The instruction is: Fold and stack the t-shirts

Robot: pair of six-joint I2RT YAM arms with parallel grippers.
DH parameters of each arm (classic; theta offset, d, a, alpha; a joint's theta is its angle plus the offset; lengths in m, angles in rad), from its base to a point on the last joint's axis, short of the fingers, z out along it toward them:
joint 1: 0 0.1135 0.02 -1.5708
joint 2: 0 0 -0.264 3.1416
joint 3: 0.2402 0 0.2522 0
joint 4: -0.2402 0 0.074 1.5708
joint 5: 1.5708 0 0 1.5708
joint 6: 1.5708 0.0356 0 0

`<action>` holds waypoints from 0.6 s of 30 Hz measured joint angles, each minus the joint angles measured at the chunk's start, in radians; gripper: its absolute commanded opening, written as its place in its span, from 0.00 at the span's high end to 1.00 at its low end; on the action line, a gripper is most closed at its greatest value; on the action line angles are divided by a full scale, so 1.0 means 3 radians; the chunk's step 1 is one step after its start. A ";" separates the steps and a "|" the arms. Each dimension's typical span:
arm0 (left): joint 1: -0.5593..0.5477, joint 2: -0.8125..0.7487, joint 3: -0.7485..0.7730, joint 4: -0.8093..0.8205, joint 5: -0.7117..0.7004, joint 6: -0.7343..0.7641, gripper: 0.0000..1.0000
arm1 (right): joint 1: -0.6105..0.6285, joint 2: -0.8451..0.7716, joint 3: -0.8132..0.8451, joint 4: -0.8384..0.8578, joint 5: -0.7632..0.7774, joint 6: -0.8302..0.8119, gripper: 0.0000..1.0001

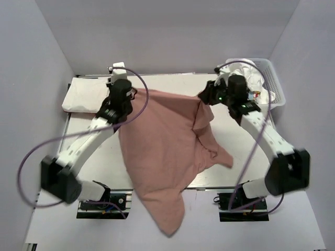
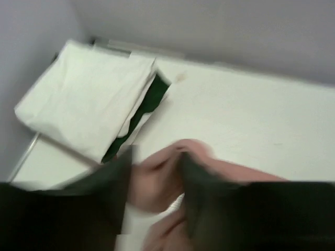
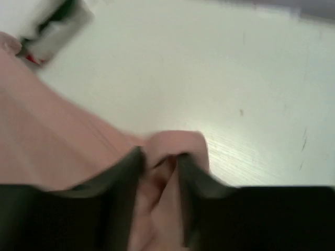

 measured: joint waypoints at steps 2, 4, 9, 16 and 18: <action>0.0248 0.0506 0.0018 -0.0078 -0.0009 -0.0211 0.01 | 0.0000 0.0365 -0.0006 -0.0069 0.0122 -0.0020 0.10; 0.0473 0.1007 0.0231 -0.0361 0.0061 -0.0412 0.01 | -0.0004 0.0656 0.0053 -0.0200 0.0304 -0.0047 0.10; 0.0752 0.1788 0.1002 -0.0837 0.0416 -0.0752 0.01 | 0.0042 0.0900 0.0160 -0.0493 0.0824 -0.0061 0.10; 0.0670 0.1506 0.0684 -0.0952 0.1188 -0.1058 0.01 | 0.0195 0.0938 0.0140 -0.0745 0.1310 -0.0062 0.10; 0.0638 0.1380 0.0341 -0.0927 0.1467 -0.1147 0.01 | 0.0217 0.1036 0.0142 -0.0774 0.1352 -0.0057 0.11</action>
